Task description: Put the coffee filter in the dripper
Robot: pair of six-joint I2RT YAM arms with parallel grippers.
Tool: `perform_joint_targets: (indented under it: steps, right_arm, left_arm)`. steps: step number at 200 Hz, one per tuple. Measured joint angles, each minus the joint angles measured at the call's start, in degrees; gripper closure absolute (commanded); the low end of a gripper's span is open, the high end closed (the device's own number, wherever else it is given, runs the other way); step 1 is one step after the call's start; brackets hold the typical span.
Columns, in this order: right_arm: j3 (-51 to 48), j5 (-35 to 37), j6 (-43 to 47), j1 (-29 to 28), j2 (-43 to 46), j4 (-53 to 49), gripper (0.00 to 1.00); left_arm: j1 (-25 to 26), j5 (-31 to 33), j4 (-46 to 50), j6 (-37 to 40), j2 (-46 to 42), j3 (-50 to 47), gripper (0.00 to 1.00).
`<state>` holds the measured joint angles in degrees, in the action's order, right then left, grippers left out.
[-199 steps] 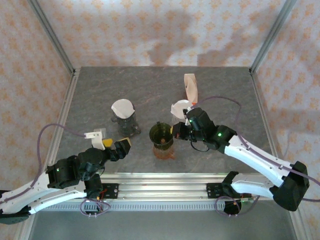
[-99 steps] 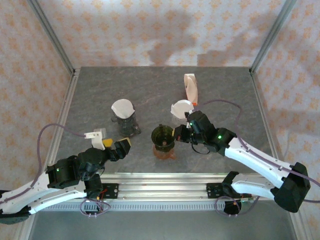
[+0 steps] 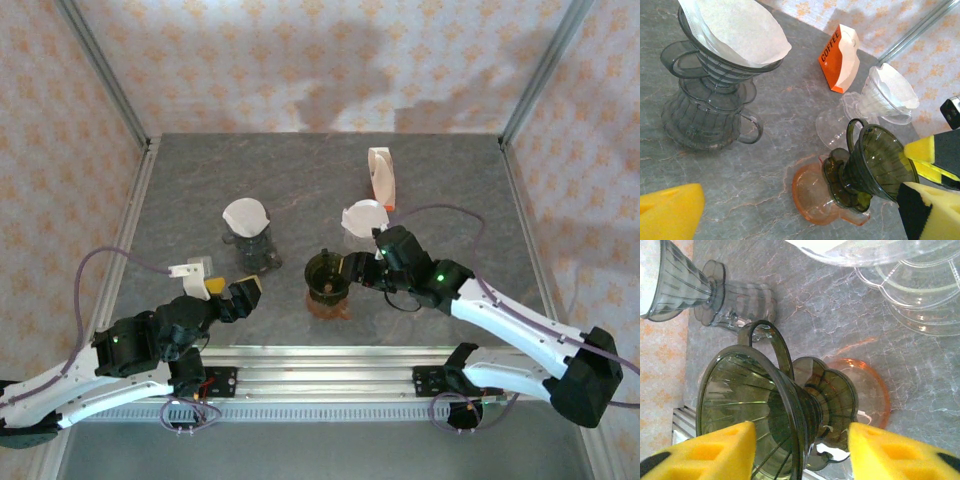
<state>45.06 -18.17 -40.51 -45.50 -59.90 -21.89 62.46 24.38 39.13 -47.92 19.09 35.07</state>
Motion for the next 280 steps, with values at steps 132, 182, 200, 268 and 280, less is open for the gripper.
perform_joint_targets:
  steps: [132,182,200,268,280]
  right_arm:
    - [-5.7,15.9,4.5,13.6,12.5,-6.8,0.82]
    - [-7.4,0.6,8.2,31.3,-2.5,1.9,0.81]
    - [-4.3,-2.9,10.7,34.4,-9.6,4.6,0.8]
    - [15.6,-3.0,20.0,37.0,-30.1,8.9,0.66]
    - [18.6,-2.7,21.2,37.1,-33.1,9.3,0.62]
  left_arm:
    - [0.0,0.0,0.0,0.0,0.3,0.0,0.0]
    - [0.0,-0.2,0.0,0.0,0.7,0.0,0.0]
    - [0.0,-0.2,0.0,0.0,0.7,0.0,0.0]
    - [0.0,0.0,0.5,-0.2,4.6,1.0,0.01]
    - [0.0,0.0,0.5,-0.2,5.6,1.5,0.01]
